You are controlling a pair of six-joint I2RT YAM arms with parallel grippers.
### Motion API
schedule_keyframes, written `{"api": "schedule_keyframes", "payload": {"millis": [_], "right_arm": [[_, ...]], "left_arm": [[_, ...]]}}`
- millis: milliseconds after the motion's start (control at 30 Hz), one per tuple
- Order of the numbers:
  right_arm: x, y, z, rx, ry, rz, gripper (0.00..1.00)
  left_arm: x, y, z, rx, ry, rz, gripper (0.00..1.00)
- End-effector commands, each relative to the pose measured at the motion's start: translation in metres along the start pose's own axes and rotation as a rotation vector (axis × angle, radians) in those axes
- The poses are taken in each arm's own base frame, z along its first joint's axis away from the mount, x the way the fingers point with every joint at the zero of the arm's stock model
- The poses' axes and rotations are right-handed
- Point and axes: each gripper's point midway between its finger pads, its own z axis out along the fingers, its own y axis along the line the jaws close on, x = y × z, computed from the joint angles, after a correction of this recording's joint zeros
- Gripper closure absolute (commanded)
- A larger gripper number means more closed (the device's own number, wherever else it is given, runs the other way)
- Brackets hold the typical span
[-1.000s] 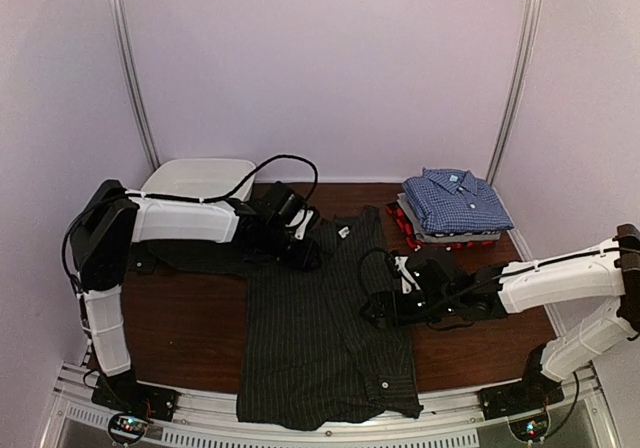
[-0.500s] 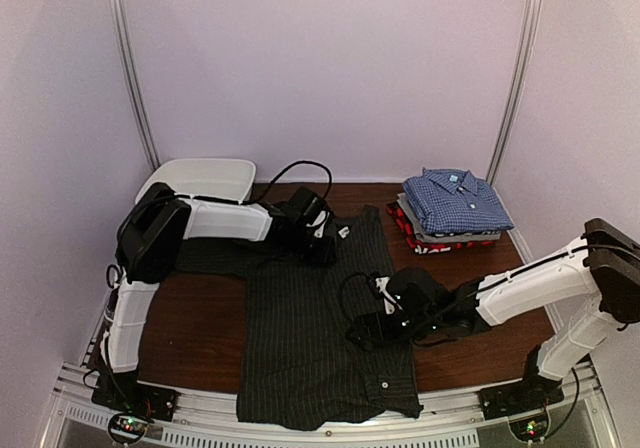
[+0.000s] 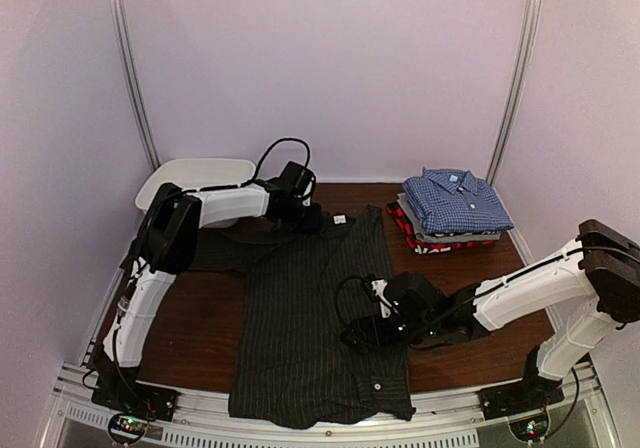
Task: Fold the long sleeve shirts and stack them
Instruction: Smooth out the corner of the shirt at the center of the board.
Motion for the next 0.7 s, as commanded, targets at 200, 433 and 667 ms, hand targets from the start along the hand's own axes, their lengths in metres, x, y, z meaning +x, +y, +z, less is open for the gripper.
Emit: {"api": "schedule_keyframes", "payload": {"millis": [200,433,667], "right_arm": [[0.043,-0.023,0.007,0.07,0.121,0.018,0.0],[0.047,-0.026,0.007,0.071,0.128,0.023,0.0],[0.06,-0.035,-0.002,0.078,0.142,0.038,0.0]], "left_arm": [[-0.109,0.062,-0.04,-0.049,-0.199,-0.109,0.58],[-0.1,0.012,-0.075,0.062,-0.177,-0.01,0.58],[-0.016,-0.037,-0.075,0.085,-0.072,0.051,0.62]]}}
